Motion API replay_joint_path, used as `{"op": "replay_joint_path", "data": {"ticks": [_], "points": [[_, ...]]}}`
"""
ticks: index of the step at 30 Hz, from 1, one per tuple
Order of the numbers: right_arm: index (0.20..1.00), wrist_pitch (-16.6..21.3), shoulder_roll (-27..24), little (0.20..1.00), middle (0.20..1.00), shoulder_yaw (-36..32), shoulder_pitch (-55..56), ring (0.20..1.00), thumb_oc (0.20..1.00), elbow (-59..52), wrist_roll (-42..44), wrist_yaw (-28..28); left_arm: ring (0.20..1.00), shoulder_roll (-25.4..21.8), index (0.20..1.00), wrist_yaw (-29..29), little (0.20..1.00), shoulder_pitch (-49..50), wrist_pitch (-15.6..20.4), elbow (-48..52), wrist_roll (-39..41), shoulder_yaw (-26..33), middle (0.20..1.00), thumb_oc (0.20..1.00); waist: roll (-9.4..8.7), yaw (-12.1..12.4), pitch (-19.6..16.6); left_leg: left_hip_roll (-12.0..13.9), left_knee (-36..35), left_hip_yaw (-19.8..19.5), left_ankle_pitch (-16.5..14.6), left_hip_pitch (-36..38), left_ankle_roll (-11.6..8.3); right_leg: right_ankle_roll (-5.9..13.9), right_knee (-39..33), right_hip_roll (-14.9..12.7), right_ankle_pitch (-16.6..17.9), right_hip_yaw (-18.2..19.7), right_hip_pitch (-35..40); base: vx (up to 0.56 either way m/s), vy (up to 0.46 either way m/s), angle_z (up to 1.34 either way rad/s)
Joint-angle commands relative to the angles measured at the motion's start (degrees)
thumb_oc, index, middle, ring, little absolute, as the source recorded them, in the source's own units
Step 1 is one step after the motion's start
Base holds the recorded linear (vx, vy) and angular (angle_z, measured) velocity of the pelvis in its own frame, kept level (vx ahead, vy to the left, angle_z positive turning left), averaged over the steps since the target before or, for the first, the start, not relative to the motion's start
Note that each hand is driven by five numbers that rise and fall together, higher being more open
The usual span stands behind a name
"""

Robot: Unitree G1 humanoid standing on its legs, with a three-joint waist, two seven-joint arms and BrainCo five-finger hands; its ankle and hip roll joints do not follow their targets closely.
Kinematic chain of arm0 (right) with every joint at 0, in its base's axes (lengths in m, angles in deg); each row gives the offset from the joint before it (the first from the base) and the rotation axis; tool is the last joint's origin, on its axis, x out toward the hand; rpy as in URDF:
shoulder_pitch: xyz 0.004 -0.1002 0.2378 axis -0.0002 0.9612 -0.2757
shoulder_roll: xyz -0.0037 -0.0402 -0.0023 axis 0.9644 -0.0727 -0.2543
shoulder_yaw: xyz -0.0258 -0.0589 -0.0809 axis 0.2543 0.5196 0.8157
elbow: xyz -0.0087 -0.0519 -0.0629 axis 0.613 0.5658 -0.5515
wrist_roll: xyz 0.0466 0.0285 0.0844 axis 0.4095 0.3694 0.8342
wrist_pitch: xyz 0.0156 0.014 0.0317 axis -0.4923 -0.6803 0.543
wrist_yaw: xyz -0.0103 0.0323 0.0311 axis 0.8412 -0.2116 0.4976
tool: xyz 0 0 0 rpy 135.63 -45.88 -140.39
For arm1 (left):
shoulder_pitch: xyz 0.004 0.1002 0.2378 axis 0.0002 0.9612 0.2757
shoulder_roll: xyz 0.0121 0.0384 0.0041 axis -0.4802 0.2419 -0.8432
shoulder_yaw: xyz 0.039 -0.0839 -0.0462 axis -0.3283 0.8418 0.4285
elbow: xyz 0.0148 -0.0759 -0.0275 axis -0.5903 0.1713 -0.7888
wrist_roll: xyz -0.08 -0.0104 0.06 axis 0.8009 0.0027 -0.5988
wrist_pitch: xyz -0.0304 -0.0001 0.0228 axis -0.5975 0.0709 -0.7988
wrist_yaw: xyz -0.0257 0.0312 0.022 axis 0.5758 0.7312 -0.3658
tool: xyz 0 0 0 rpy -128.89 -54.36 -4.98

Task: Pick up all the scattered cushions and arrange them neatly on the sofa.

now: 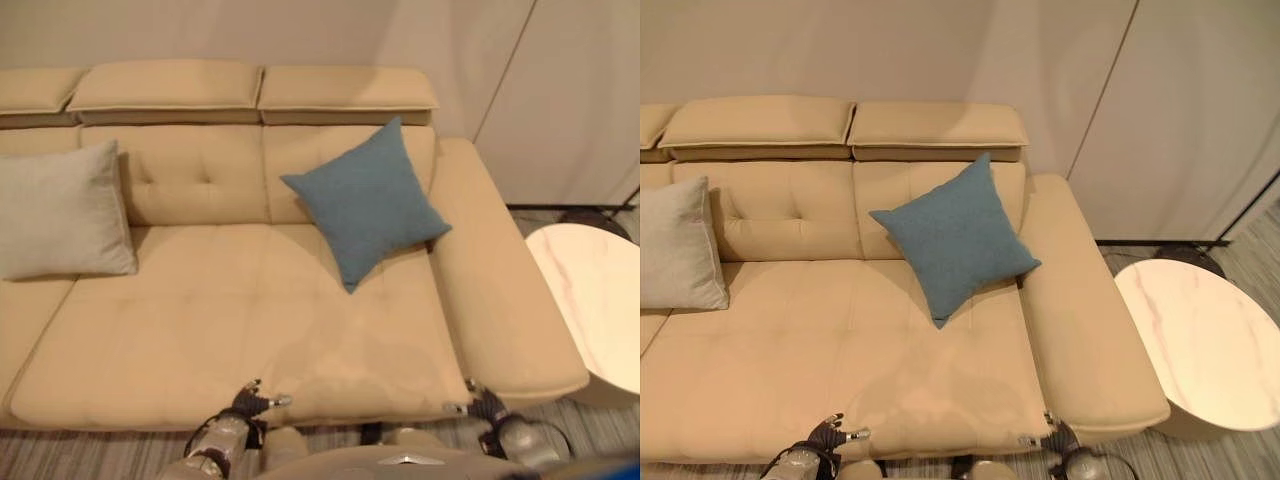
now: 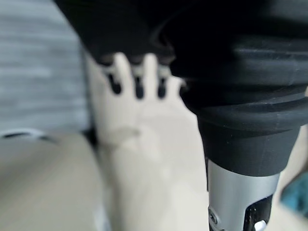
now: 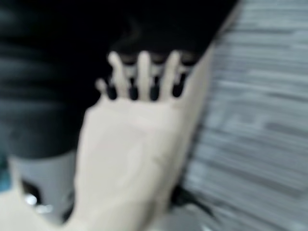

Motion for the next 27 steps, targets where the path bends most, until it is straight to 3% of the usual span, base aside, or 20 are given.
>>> {"op": "replay_joint_path", "data": {"ticks": [1,6,11,13,16,18,20,27], "points": [[1.0,2.0,-0.1,1.0,1.0,1.0,-1.7,1.0,1.0,-2.6,0.3,0.7,1.0,-2.4,1.0,0.8,1.0,2.0,0.8,0.8,-0.1,2.1,1.0,1.0,-1.68,0.9,-1.1,-0.4,1.8,-1.8,2.1,-1.4,2.11,10.78,-5.0,-2.8,1.0,3.7,7.7,0.21,0.097,-0.43],[1.0,2.0,0.9,1.0,1.0,1.2,-2.5,1.0,1.0,-3.3,-0.6,0.4,1.0,-3.4,1.0,0.9,1.0,2.2,1.1,1.4,0.4,2.8,1.0,1.0,-2.72,1.8,-1.8,-1.8,3.1,0.4,-1.3,-0.1,4.58,12.43,3.7,-5.6,-1.5,4.0,6.2,0.2,0.144,-0.34],[1.0,1.9,1.6,1.0,1.0,1.8,-4.0,1.0,1.0,-3.3,-0.9,0.3,1.0,-4.7,1.0,1.4,1.0,0.9,1.4,2.7,1.4,2.8,1.0,1.0,-2.75,1.8,-0.6,-2.3,3.5,1.2,-3.5,2.5,6.52,14.47,16.4,-8.0,1.0,3.9,-0.8,0.11,0.117,-0.34],[1.0,1.9,1.7,1.0,1.0,1.5,-3.8,1.0,1.0,-3.3,-0.5,0.4,1.0,-4.8,1.0,1.5,1.0,0.5,1.6,3.1,1.4,2.5,1.0,1.0,-2.79,1.5,-0.8,-3.2,3.4,0.7,-4.5,3.5,6.83,14.0,15.0,-8.7,1.2,4.3,-1.4,0.15,0.066,-0.11],[1.0,2.0,1.2,1.0,1.0,1.4,-3.9,1.0,1.0,-3.6,-0.3,0.4,1.0,-4.7,1.0,1.7,1.0,-0.1,2.1,4.0,1.6,2.2,1.0,1.0,-2.9,1.3,-1.2,-4.2,2.3,-0.1,-5.4,4.7,6.52,13.89,7.4,-9.7,2.8,4.3,-1.2,0.14,-0.011,0.07],[1.0,2.3,1.1,1.0,1.0,1.1,-4.0,1.0,1.0,-4.1,-0.1,0.8,1.0,-4.7,1.0,2.0,1.0,-0.6,2.5,5.0,2.0,2.1,1.0,1.0,-3.07,0.6,-1.1,-4.6,2.0,-0.9,-6.0,5.4,6.12,14.59,1.8,-10.3,5.6,6.4,-3.0,0.13,-0.05,0.13],[1.0,2.2,0.7,1.0,1.0,1.3,-3.7,1.0,1.0,-6.0,-0.2,0.8,1.0,-4.9,1.0,2.3,1.0,-0.7,2.7,5.5,2.3,2.1,1.0,1.0,-3.34,-0.1,-0.4,-4.8,2.4,-2.1,-6.7,6.3,5.92,15.16,0.9,-10.4,6.9,8.7,-4.1,0.09,-0.039,0.11],[1.0,3.3,-2.1,1.0,1.0,0.8,-2.8,1.0,1.0,-14.4,-1.3,1.6,1.0,-4.7,1.0,2.9,1.0,0.3,3.9,10.2,3.7,2.2,1.0,1.0,-3.89,0.5,-0.7,-4.1,2.1,-3.0,-6.0,5.9,5.04,14.88,-2.9,-10.1,7.1,6.6,-0.5,0.04,-0.093,0.27]]}}
